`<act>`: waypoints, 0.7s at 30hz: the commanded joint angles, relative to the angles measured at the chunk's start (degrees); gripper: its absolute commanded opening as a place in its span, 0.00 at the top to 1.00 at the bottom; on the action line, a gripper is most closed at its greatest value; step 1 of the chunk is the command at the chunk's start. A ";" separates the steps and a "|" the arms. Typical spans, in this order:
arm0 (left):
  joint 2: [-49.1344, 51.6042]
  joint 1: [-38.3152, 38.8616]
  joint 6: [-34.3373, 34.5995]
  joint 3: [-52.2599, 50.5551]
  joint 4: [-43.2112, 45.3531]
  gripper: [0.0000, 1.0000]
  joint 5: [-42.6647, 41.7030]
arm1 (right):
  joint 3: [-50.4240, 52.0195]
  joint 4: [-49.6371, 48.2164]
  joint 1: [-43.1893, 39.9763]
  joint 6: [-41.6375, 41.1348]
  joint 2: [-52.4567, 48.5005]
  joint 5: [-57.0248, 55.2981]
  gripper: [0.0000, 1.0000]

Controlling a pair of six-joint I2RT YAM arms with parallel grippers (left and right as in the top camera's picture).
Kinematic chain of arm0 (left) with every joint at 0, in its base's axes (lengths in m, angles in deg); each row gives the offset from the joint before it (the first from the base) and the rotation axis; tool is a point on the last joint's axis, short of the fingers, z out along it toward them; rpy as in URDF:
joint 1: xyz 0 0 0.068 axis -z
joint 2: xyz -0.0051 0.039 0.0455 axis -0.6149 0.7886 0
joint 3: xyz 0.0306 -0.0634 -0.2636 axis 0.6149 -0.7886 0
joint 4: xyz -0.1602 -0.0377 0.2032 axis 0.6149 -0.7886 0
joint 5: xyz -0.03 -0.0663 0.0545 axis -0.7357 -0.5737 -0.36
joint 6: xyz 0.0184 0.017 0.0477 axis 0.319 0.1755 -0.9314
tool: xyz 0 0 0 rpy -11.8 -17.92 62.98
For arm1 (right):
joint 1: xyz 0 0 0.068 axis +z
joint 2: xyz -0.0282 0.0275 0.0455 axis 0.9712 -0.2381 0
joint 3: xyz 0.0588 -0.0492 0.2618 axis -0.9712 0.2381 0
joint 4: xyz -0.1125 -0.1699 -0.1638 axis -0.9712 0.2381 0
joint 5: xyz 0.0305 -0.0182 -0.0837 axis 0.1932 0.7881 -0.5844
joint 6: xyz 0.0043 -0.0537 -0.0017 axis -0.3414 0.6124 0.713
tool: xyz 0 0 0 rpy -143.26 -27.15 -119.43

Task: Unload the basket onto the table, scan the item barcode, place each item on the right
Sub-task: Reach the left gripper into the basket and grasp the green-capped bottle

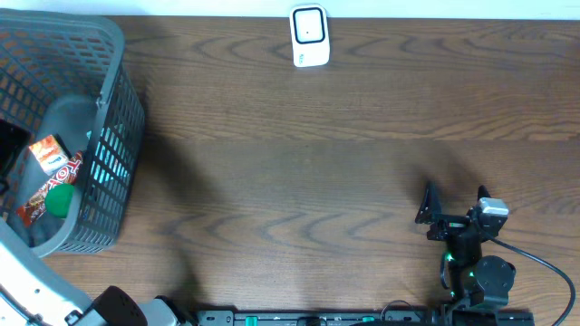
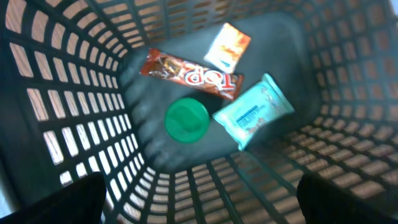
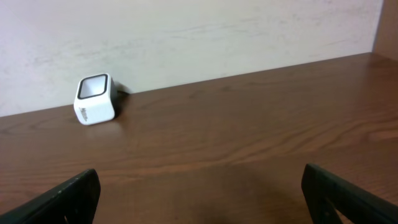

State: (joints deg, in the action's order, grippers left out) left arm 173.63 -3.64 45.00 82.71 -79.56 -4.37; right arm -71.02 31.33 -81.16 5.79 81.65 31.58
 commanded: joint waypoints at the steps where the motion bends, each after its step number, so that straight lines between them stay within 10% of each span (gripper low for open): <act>1: -0.15 -1.27 0.33 -6.32 2.93 0.02 0.52 | 0.09 0.24 0.37 -0.59 0.24 -0.20 0.01; 21: 7.56 -1.27 0.35 -30.29 21.42 0.02 2.14 | 0.09 0.24 0.44 -0.59 0.24 -0.20 0.01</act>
State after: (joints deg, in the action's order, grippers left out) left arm 177.96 -4.71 45.00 52.57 -58.14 -2.95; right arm -71.02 31.35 -81.16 5.79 81.65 31.58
